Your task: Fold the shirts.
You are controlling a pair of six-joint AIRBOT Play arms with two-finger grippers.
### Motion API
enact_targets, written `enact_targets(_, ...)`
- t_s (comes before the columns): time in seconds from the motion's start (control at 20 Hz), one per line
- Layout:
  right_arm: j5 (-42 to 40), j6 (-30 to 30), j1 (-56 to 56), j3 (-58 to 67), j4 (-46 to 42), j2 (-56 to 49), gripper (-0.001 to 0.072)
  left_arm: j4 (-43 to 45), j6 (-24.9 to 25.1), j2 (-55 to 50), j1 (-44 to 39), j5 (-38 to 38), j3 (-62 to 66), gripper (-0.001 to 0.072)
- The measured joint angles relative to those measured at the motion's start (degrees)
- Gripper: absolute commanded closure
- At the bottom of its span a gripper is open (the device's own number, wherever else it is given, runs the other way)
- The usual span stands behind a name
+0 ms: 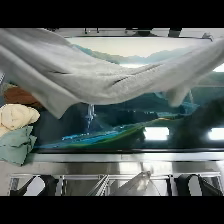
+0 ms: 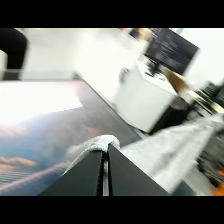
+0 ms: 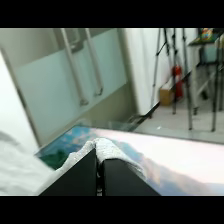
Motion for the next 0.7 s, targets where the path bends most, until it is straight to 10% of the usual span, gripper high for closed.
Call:
enact_targets(0.5,-5.5,2.1,13.6,-12.9,-17.1,-12.3,0.0693,35.1,-3.3,-19.8,-26.3,0.7,0.3,0.0687)
enact_targets(0.55,-7.8,2.2,15.3,-15.0,-19.1,-15.0,0.0685,38.4,-3.4,-23.2,-29.1,1.6,0.3,0.0462)
enact_targets(0.65,-12.9,2.2,17.2,-17.6,-22.4,-20.6,0.0191,44.5,-3.4,-29.9,-32.9,4.5,0.3,-0.0002)
enact_targets(0.7,-14.9,2.4,17.3,-18.3,-23.8,-23.1,0.0171,46.6,-3.9,-32.8,-33.7,6.0,0.4,-0.0004)
